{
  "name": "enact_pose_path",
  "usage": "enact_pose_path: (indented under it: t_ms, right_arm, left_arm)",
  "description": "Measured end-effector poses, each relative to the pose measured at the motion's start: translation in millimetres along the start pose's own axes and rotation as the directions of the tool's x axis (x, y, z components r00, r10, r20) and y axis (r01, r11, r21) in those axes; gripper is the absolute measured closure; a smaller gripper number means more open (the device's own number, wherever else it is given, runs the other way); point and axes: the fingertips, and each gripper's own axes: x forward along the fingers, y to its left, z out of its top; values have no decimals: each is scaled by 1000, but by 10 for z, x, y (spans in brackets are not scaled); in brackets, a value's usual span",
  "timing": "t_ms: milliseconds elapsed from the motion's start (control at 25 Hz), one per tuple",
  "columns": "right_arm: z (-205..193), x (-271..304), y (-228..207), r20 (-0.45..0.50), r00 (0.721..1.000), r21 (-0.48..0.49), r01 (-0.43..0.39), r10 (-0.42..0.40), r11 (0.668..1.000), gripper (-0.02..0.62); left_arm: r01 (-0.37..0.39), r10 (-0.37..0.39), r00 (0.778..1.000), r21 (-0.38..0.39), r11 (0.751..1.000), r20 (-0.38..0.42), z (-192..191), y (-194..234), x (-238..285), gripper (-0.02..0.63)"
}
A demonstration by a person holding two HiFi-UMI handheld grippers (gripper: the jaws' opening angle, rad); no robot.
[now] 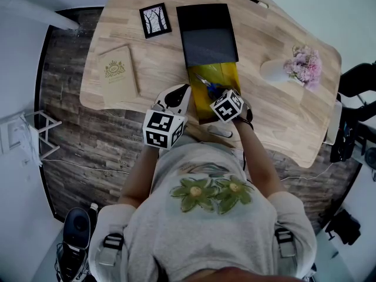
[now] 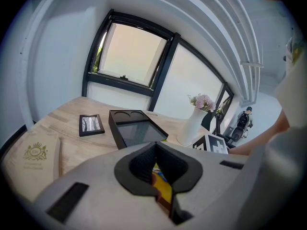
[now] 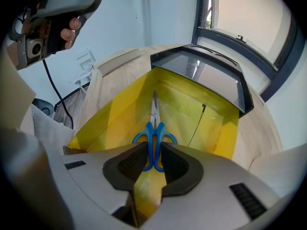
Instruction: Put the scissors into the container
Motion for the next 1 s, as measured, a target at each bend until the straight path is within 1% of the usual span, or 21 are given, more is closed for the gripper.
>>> enact_pose_path:
  t_ms: [120, 360, 480, 600, 680, 880, 1000]
  right_arm:
    - [-3, -15, 5, 8, 1000, 2, -4, 4, 1000, 492]
    - [65, -132, -2, 53, 999, 17, 11, -12, 1000, 492]
    - [132, -261, -53, 103, 994, 40, 40, -44, 998, 522]
    - [214, -427, -115, 173, 980, 59, 85, -94, 995, 553]
    - [254, -530, -128, 212, 971, 72, 99, -112, 992, 566]
    - [315, -750, -47, 288, 951, 110, 86, -115, 990, 583]
    - [357, -882, 36, 349, 930, 136, 74, -118, 988, 589]
  left_arm:
    - [2, -2, 1000, 5, 1000, 4, 17, -17, -3, 598]
    - [1, -1, 1000, 14, 1000, 16, 58, -29, -42, 598]
    - [2, -2, 1000, 18, 1000, 24, 83, -46, -62, 598]
    - [4, -5, 1000, 22, 1000, 31, 95, -71, -79, 598]
    - [7, -7, 999, 26, 1000, 34, 97, -94, -91, 598]
    - [9, -10, 999, 33, 999, 37, 84, -169, -131, 598]
    - [8, -9, 999, 35, 999, 41, 70, -214, -158, 598]
